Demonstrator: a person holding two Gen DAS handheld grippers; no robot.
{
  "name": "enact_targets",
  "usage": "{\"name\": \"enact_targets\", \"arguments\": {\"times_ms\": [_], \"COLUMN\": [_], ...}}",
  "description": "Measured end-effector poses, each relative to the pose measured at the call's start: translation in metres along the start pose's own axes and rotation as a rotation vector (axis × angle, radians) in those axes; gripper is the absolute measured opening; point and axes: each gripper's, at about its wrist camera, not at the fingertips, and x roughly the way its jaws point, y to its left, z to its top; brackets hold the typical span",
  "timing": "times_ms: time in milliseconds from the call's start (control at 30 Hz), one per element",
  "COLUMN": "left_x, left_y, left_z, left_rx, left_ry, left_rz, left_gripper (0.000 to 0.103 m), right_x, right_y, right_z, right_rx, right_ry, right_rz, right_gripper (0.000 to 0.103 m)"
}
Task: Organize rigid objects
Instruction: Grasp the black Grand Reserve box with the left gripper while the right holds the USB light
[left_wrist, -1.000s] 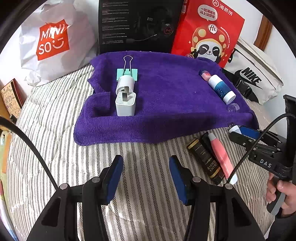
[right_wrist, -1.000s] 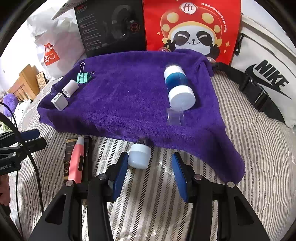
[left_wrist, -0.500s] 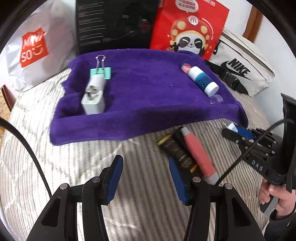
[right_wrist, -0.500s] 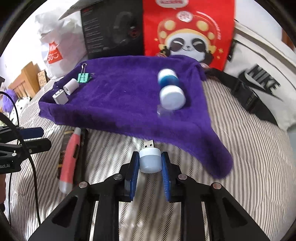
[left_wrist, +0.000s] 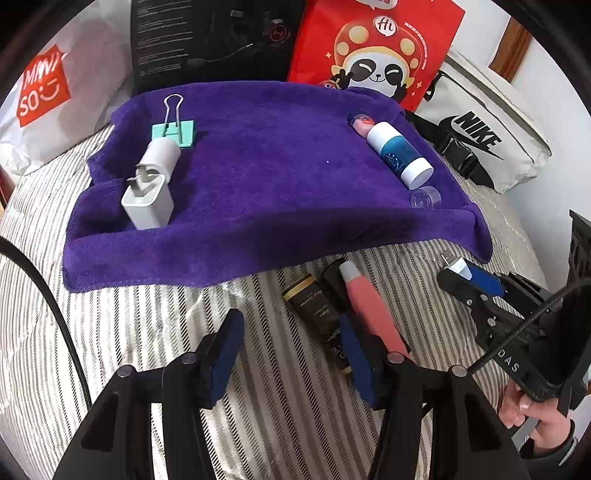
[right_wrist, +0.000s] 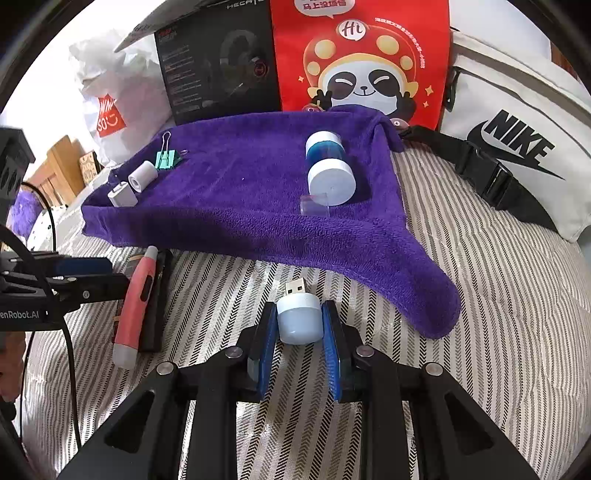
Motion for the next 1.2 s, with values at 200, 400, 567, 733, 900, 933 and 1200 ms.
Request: {"name": "enact_targets", "arguments": {"times_ms": [200, 400, 567, 733, 900, 933, 1200], "left_x": [0.003, -0.001, -0.003, -0.003, -0.003, -0.003, 0.004], "left_y": [-0.013, -0.013, -0.013, -0.014, -0.011, -0.011, -0.024], "left_z": [0.003, -0.006, -0.011, -0.013, -0.014, -0.013, -0.01], "left_rx": [0.036, 0.032, 0.028, 0.023, 0.029, 0.03, 0.067], "left_ry": [0.013, 0.028, 0.031, 0.024, 0.03, 0.034, 0.047], "left_rz": [0.047, 0.033, 0.034, 0.037, 0.026, 0.026, 0.09], "left_gripper": [0.057, 0.061, 0.061, 0.061, 0.062, 0.062, 0.067], "right_x": [0.001, 0.002, 0.003, 0.003, 0.003, 0.003, 0.003], "right_y": [-0.001, 0.003, 0.005, 0.005, 0.005, 0.005, 0.005], "right_z": [-0.001, -0.001, -0.001, -0.001, -0.002, -0.002, -0.002], "right_rx": [0.007, -0.01, -0.025, -0.024, -0.021, -0.021, -0.019], "right_ry": [0.001, 0.001, 0.002, 0.001, 0.001, 0.001, 0.0], "right_rz": [0.007, -0.013, -0.03, -0.028, -0.025, -0.025, -0.023], "right_gripper": [0.025, 0.025, 0.025, 0.025, 0.025, 0.025, 0.025]}}
